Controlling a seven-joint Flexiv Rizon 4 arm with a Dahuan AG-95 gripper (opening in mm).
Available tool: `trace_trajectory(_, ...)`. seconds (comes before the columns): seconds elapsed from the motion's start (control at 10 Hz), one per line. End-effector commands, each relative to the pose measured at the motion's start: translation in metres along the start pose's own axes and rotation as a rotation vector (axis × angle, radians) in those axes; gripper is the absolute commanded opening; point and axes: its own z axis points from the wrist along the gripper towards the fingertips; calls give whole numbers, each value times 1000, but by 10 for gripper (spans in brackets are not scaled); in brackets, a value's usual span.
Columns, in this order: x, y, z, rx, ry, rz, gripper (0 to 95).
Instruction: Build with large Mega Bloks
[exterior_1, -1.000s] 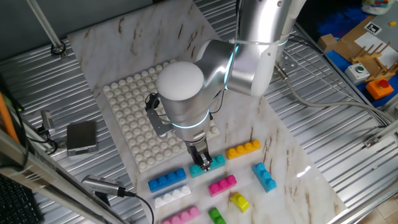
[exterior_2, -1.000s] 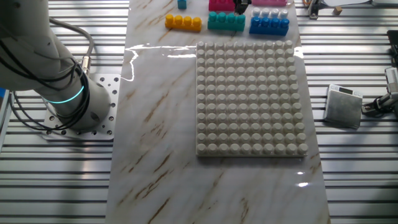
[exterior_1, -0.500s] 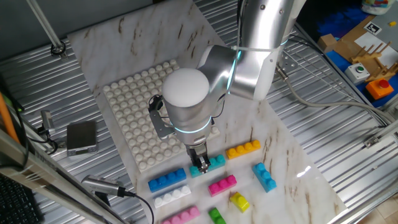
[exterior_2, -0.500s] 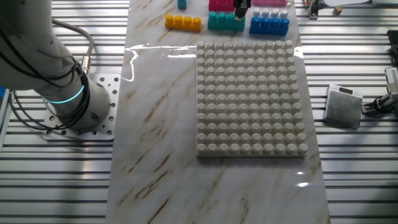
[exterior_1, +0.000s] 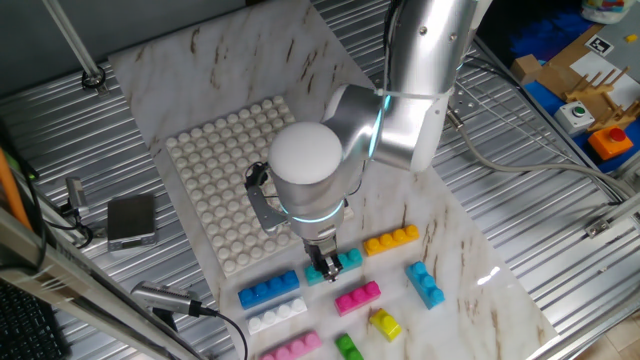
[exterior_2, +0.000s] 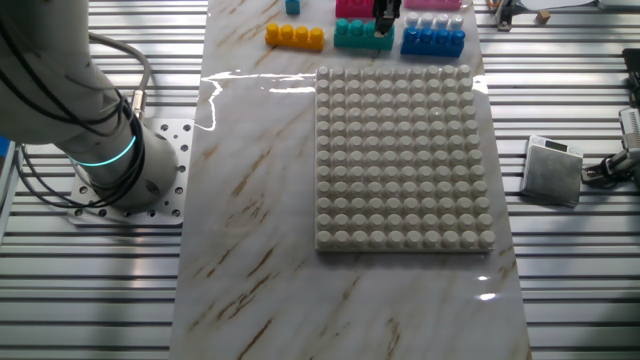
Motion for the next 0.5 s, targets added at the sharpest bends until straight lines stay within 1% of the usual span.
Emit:
trace_trajectory(0.1,3,1,2,4,3,-7,380)
trace_trajectory(0.5,8,1,14,8,1,-19,380)
